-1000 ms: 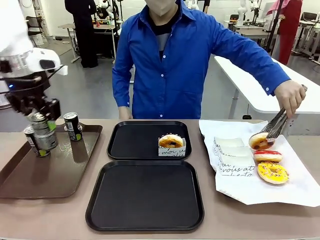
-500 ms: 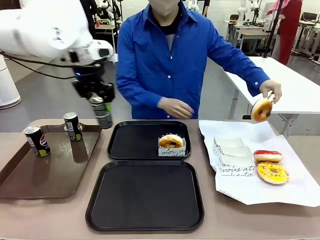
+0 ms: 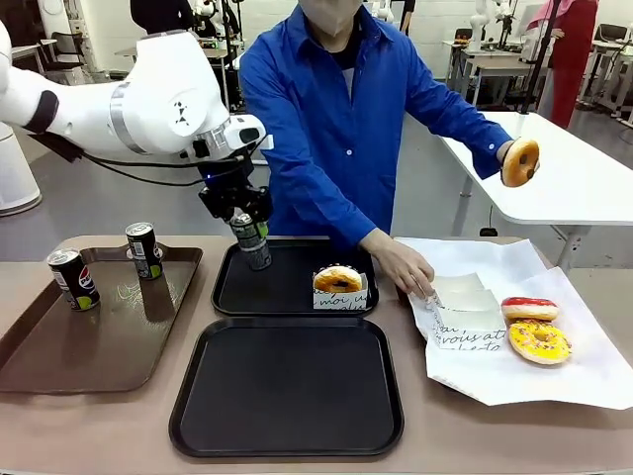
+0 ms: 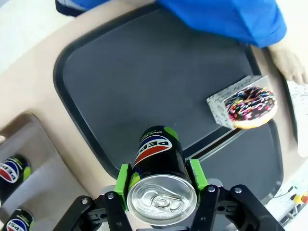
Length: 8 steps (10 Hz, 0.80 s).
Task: Set up donuts and drinks on trays.
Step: Pick up one Pepsi coke and place it on the Flat Tray.
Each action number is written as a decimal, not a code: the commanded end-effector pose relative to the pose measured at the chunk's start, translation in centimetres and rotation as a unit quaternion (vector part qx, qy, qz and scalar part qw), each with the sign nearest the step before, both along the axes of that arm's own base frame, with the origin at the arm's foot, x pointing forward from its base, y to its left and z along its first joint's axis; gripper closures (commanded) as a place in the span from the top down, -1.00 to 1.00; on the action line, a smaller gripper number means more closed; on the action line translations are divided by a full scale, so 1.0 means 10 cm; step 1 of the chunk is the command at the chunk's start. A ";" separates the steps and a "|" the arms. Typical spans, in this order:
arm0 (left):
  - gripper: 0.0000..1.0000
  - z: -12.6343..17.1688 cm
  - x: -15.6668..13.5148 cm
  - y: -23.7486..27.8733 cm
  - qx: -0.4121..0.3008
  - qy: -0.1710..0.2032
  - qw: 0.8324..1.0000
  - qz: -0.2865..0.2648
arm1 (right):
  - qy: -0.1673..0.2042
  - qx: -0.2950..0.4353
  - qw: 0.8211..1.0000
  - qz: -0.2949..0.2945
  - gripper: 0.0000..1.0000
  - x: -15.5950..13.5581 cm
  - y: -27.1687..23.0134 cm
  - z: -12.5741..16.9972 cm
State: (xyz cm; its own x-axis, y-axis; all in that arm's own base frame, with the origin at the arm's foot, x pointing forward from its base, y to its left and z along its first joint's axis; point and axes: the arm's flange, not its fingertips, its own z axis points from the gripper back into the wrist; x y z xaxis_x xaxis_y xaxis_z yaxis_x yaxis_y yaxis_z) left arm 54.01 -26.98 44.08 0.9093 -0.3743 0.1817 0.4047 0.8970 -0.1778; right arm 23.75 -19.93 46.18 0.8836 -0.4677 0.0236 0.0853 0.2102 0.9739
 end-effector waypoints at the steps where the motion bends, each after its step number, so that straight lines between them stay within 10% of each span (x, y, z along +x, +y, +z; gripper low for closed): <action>1: 0.17 -0.08 -0.01 0.15 -0.008 0.030 0.999 -0.010 | -0.005 0.007 1.000 0.003 1.00 0.00 -0.01 -0.01; 7: 0.17 0.18 -0.23 0.25 0.023 0.039 0.999 -0.024 | -0.005 0.007 1.000 0.003 1.00 0.00 -0.01 -0.01; 8: 0.17 0.62 -0.82 0.57 0.013 -0.016 0.998 -0.058 | -0.005 0.007 1.000 0.003 1.00 0.00 -0.01 -0.01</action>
State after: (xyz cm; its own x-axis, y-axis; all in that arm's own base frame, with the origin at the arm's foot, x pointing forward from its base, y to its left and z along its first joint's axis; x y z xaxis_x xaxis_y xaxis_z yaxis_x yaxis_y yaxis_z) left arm 50.74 -24.17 46.72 0.8896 -0.4435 0.1088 0.4561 0.8754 -0.1605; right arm 23.75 -19.93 46.16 0.8837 -0.4676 0.0228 0.0859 0.2098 0.9740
